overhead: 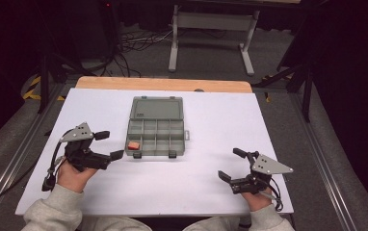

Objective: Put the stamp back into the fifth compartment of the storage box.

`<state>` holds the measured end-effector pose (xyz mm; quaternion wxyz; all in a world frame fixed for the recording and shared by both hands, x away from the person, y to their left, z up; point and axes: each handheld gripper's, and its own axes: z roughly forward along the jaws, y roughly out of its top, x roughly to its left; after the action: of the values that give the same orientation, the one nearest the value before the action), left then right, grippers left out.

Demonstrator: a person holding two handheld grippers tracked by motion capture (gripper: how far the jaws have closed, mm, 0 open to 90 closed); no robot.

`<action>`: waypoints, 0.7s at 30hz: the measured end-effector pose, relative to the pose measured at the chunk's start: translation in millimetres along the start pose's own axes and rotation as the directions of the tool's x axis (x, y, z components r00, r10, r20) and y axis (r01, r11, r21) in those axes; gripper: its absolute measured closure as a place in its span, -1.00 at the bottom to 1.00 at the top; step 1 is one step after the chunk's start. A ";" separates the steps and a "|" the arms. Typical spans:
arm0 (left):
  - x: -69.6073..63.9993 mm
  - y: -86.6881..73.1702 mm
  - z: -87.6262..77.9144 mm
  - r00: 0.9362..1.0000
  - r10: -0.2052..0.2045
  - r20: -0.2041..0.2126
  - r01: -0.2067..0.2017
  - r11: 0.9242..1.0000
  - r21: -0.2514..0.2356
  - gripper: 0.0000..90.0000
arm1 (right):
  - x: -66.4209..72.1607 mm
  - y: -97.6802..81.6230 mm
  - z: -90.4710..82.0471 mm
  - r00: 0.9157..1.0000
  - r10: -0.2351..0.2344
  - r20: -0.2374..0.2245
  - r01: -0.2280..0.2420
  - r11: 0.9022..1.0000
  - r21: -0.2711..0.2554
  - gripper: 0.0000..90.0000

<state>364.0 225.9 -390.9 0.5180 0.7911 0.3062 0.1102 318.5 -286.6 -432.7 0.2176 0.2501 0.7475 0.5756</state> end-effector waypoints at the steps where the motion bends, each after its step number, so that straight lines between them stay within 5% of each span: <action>1: 0.0 -3.2 -1.8 1.000 -0.001 -0.005 0.001 1.000 -0.018 -0.83 | 0.1 0.0 0.0 1.000 0.000 0.000 0.000 1.000 0.000 -0.89; 8: -1.1 -24.1 -13.1 1.000 -0.022 0.003 0.022 0.995 -0.099 -0.85 | 0.2 -0.1 0.2 1.000 0.000 0.000 0.000 1.000 0.000 -0.89; 15: -3.2 -47.1 -21.1 0.999 -0.026 -0.043 0.018 0.986 -0.164 -0.87 | 0.2 -0.1 0.1 1.000 -0.002 0.000 0.002 1.000 0.000 -0.90; 21: 0.6 -74.7 -24.8 0.996 -0.074 -0.054 0.061 0.976 -0.211 -0.88 | 0.2 0.1 -0.3 1.000 -0.002 -0.001 0.002 1.000 -0.001 -0.89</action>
<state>324.6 265.5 -446.4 0.5920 0.7175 0.3357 0.1485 318.1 -286.7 -432.5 0.2176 0.2490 0.7477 0.5758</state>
